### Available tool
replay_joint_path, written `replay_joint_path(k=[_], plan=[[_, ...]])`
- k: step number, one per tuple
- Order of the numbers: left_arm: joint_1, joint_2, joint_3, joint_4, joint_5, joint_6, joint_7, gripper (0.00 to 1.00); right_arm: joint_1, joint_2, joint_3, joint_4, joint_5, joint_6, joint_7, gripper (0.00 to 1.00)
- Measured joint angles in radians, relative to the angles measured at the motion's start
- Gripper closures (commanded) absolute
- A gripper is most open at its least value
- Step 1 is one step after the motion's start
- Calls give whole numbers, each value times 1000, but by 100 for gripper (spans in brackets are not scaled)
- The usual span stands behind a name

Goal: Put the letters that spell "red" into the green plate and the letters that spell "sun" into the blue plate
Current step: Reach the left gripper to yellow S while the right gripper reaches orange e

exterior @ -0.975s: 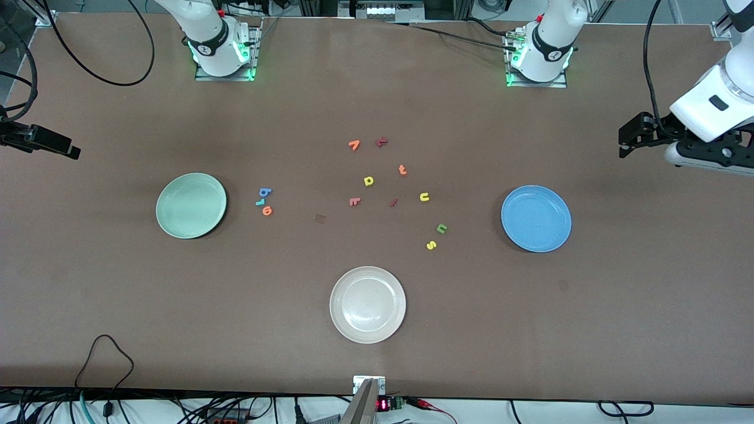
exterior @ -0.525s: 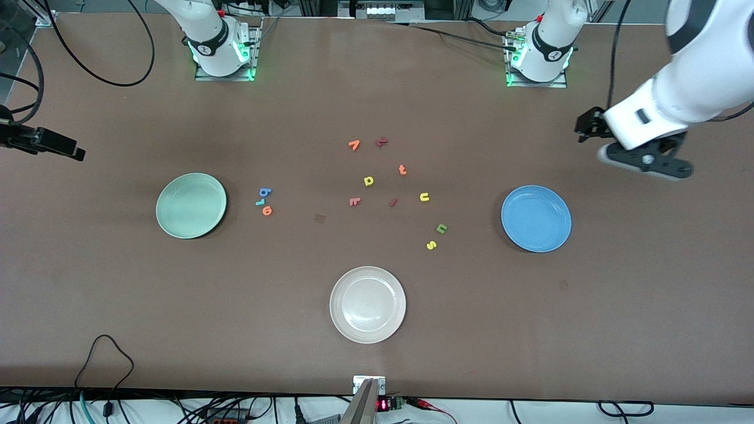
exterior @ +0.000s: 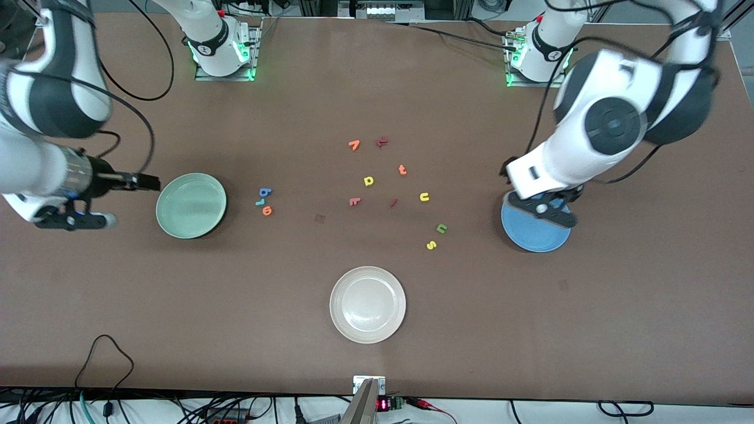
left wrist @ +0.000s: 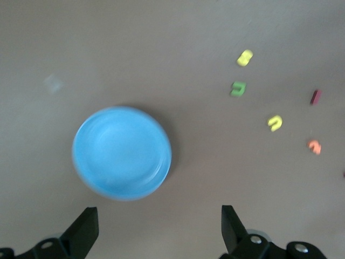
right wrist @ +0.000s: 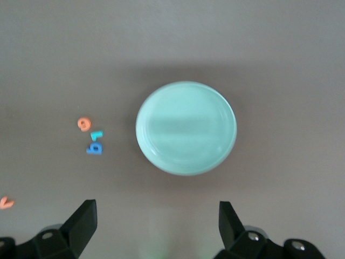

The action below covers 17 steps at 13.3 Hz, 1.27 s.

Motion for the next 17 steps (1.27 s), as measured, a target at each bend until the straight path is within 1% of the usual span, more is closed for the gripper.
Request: replay_joint_path(k=[3,5,7,9,11,13,14,15,16,17], plan=[[-41,124,-11,3,0,165,-2,0,75,63,1,-7,0,122,4,0],[-53,204,-36,13,0,265,-2,0,118,87,6,-38,0,233,8,0],[-77,269,-52,24,1,365,-1,0,136,94,30,-125,0,377,18,0],[-109,322,-55,25,1,449,-1,0,139,104,58,-216,0,492,31,0],[-132,374,-55,26,1,523,-1,0,157,130,74,-260,0,545,54,0],[-140,417,-55,26,7,570,0,3,191,171,79,-269,0,593,84,0],[-140,437,-55,27,24,601,1,5,202,189,83,-270,0,609,94,0],[-140,453,-54,27,52,628,1,10,207,205,85,-270,0,624,98,1],[-139,465,-53,27,88,643,1,15,210,219,87,-270,0,638,98,9],[-139,471,-52,28,118,649,1,16,213,231,88,-273,0,655,98,13]])
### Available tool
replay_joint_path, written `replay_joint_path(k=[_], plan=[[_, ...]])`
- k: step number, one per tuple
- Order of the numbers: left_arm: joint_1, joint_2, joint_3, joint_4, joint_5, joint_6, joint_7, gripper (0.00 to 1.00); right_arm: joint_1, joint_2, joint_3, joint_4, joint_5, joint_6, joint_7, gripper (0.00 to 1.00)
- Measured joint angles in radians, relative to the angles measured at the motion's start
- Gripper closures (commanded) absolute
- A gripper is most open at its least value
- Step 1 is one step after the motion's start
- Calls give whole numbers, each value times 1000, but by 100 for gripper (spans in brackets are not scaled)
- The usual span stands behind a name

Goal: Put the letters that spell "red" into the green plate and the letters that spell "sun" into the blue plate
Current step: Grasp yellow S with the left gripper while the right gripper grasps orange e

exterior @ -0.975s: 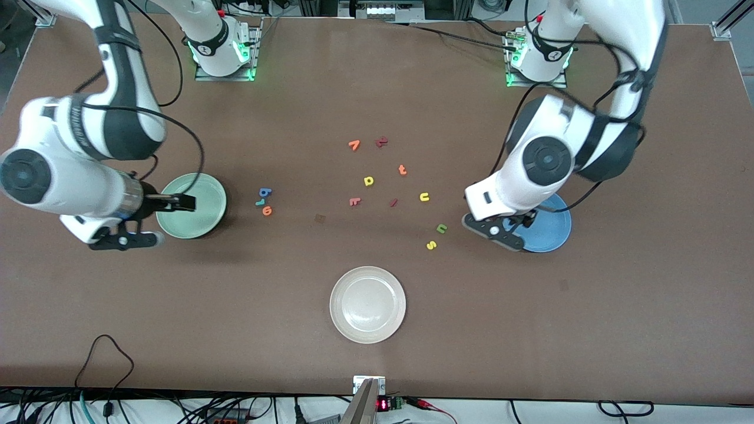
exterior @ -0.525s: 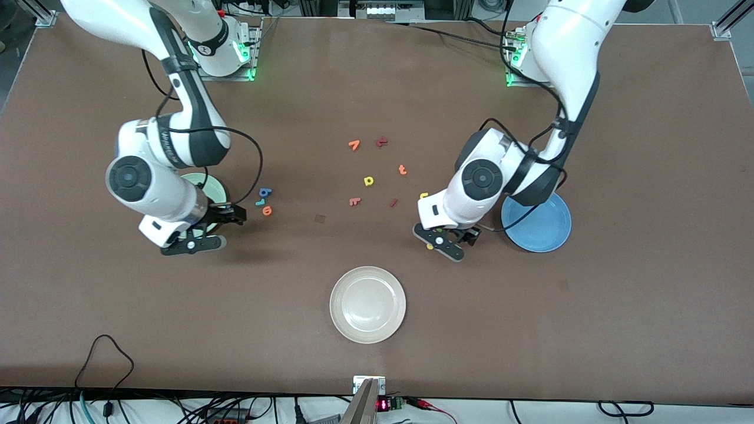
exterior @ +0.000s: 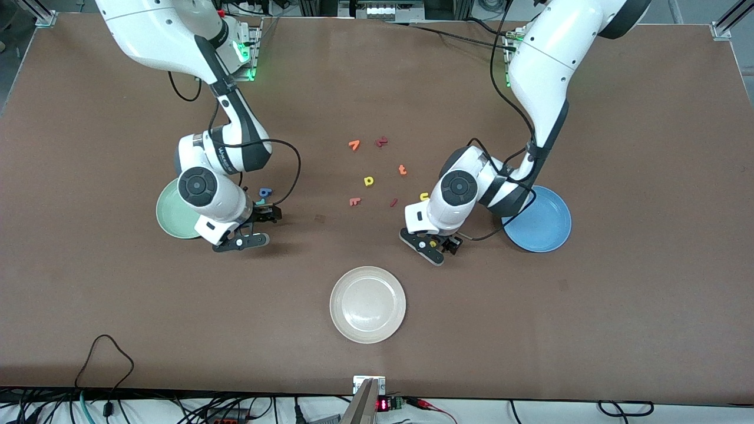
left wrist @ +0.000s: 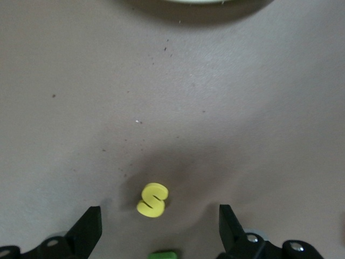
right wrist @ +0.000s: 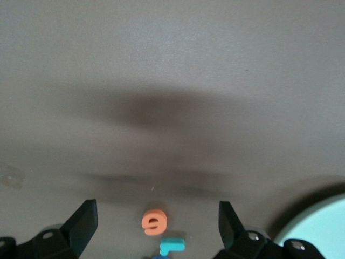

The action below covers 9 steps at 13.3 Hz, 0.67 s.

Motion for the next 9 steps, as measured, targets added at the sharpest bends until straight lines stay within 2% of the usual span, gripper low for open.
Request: replay_joint_path(k=[2,6,9], plan=[[0,5,0,2,22,1,0,21,4,13,0,-31,0,58,0,16],[-2,13,0,2,24,18,0,41,5,12,6,-117,0,133,0,16],[-2,13,0,3,25,20,1,71,5,-3,9,-150,0,138,0,20]])
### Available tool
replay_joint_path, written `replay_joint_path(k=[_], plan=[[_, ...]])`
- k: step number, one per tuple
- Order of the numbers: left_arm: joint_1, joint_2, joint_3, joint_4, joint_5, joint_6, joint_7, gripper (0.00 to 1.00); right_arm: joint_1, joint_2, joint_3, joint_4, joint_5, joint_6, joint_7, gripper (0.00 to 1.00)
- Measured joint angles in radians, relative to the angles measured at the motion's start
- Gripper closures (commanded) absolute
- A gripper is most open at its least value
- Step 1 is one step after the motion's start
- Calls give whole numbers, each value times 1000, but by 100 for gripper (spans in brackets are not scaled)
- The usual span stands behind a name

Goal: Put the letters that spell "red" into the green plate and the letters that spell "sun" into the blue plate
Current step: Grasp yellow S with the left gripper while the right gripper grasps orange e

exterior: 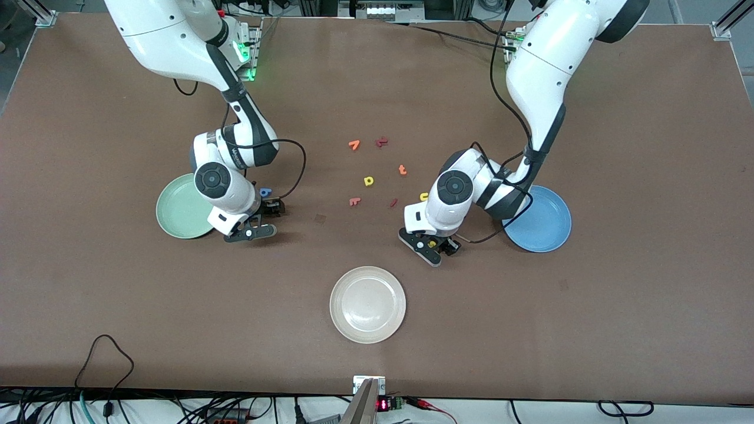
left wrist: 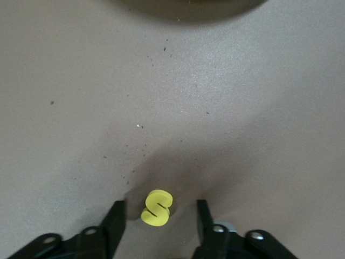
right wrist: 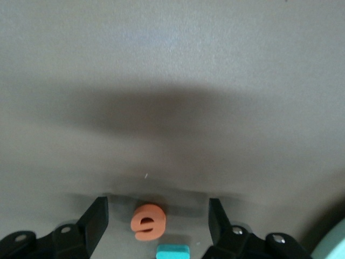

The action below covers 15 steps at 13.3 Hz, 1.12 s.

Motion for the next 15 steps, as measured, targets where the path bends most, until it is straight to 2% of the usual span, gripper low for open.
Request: replay_joint_path(k=[3,4,8,12,15], plan=[[-1,0,0,0,0,0,0,83,0,-20,2,-23,0,0,0,23],[-1,0,0,0,0,0,0,87,0,-24,4,-27,0,0,0,29],[5,-9,2,23,0,-35,-1,85,1,-26,9,-29,0,1,0,31],[76,-145,14,65,0,-367,-12,85,3,-26,9,-31,0,6,0,41],[186,-229,14,60,0,-537,3,85,4,-25,9,-33,0,9,0,41]])
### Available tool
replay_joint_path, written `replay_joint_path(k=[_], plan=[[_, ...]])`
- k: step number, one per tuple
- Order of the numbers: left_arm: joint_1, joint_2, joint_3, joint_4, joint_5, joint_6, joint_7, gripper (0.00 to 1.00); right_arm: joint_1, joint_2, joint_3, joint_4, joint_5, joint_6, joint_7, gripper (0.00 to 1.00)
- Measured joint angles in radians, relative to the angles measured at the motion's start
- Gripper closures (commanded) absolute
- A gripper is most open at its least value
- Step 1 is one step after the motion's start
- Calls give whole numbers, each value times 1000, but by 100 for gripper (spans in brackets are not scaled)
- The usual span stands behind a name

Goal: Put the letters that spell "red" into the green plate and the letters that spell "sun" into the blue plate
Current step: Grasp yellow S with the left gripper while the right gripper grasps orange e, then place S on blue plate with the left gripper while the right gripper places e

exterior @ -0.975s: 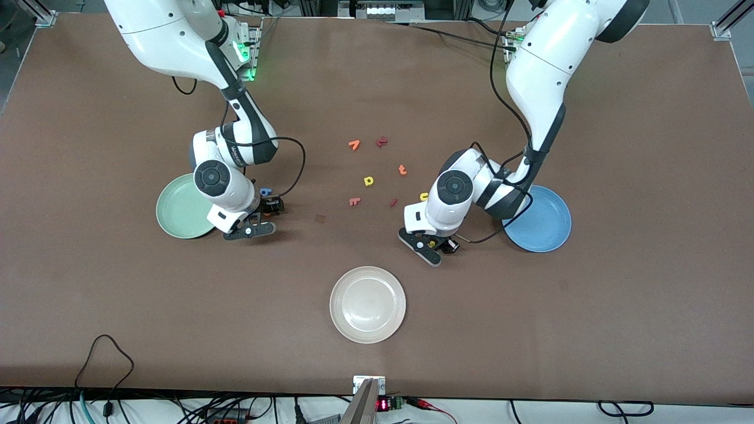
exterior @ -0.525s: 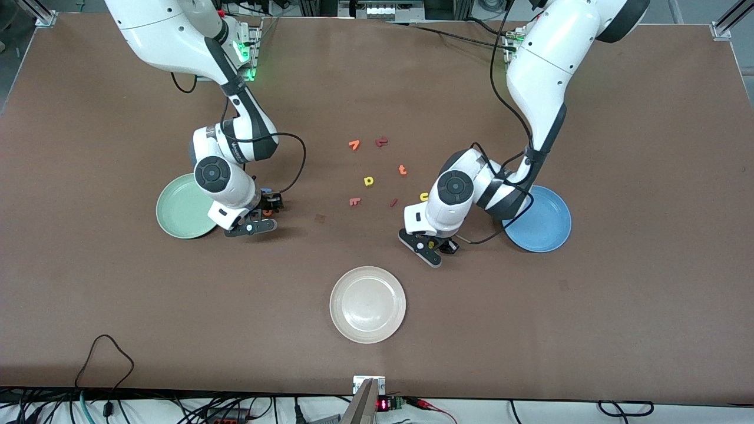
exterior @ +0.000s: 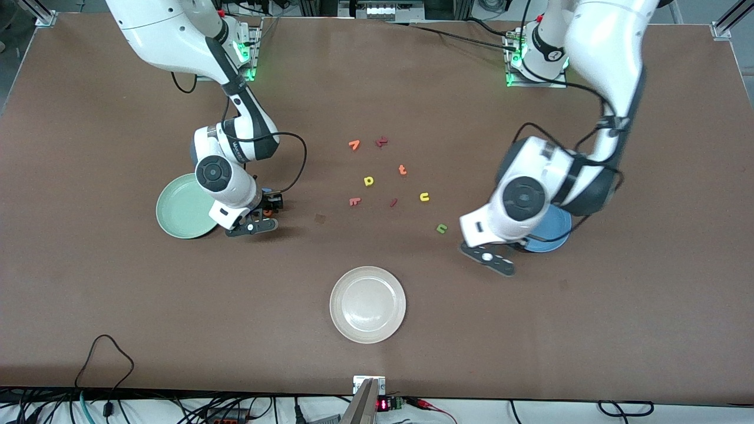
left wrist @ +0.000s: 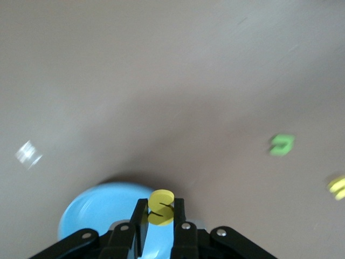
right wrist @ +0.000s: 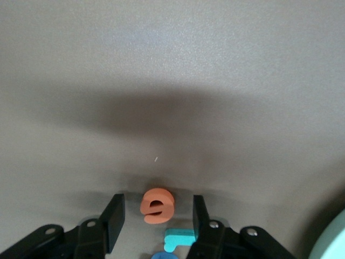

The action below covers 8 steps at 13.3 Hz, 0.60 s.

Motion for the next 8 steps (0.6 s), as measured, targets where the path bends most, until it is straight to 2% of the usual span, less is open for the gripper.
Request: replay_joint_path(k=[3,6,8], plan=[[52,-33,0,-13,0,-158,-1,85,6,2,0,-8,0,16,0,43],[91,-47,1,-73,0,-186,-1,85,9,4,0,-11,0,23,0,65],[127,-51,1,-136,1,-135,-1,84,8,0,-2,-11,-3,23,0,78]])
